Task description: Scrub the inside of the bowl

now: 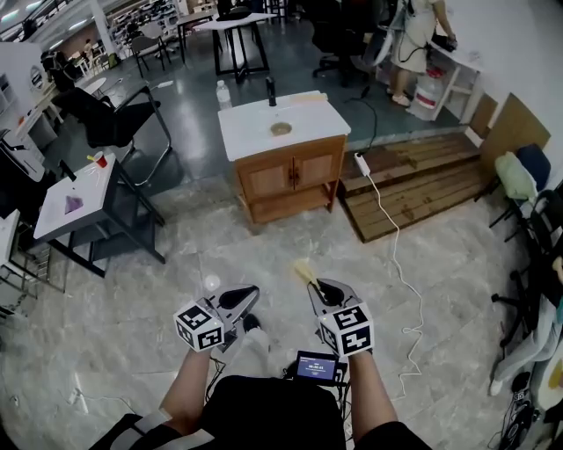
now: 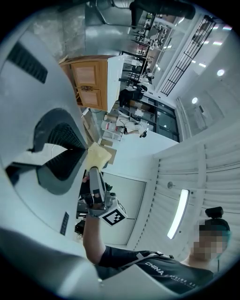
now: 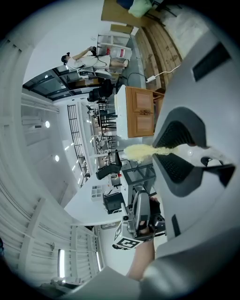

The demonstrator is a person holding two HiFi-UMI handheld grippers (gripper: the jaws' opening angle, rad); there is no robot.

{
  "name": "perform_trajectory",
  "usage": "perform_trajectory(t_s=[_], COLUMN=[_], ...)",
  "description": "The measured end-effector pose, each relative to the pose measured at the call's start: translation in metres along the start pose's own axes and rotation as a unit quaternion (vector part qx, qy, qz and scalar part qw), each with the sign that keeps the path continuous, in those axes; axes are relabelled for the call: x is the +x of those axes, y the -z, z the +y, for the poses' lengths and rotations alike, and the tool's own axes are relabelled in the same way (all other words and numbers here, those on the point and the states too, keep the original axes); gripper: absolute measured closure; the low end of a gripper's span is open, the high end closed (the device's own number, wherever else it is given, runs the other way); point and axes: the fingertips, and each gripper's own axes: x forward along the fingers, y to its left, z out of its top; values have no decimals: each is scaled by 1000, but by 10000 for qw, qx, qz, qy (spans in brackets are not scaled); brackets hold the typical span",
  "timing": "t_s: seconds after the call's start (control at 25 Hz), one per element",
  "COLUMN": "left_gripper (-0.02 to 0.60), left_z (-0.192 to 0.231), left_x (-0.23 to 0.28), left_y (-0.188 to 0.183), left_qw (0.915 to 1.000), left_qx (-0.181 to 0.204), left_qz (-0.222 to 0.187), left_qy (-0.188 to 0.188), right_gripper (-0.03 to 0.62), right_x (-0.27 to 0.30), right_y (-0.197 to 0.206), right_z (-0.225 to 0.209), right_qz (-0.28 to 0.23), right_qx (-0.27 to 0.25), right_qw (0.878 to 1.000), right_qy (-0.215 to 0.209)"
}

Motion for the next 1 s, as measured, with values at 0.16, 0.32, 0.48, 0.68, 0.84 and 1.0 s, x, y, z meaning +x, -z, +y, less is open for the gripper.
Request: perform_trajectory(t_s=[0.16, 0.32, 0.48, 0.68, 0.84, 1.0], left_gripper=[578, 578, 578, 578, 578, 578], left_z=[26, 60, 98, 157, 208, 245], left_x=[2, 18, 38, 64, 79, 89], left_y=[-2, -8, -14, -35, -53, -68], left_qw=[9998, 9994, 9992, 9989, 9993, 9995], left_qx=[-151, -302, -400, -448, -342, -157], left_qz=[-55, -96, -47, -93, -67, 45], left_qy=[-74, -108, -43, 33, 136, 274], right_gripper=[554, 554, 554, 554, 554, 554], right_x=[20, 42, 71, 121, 165, 200], right_y=[-7, -18, -33, -67, -95, -120], right_z=[-5, -19, -43, -69, -83, -89], right_qz=[72, 173, 282, 339, 352, 353], right_qx=[-16, -48, -11, -100, -162, -188], right_qw=[10000, 9998, 9995, 9991, 9986, 9981], right_qy=[-8, 39, 139, 244, 366, 465])
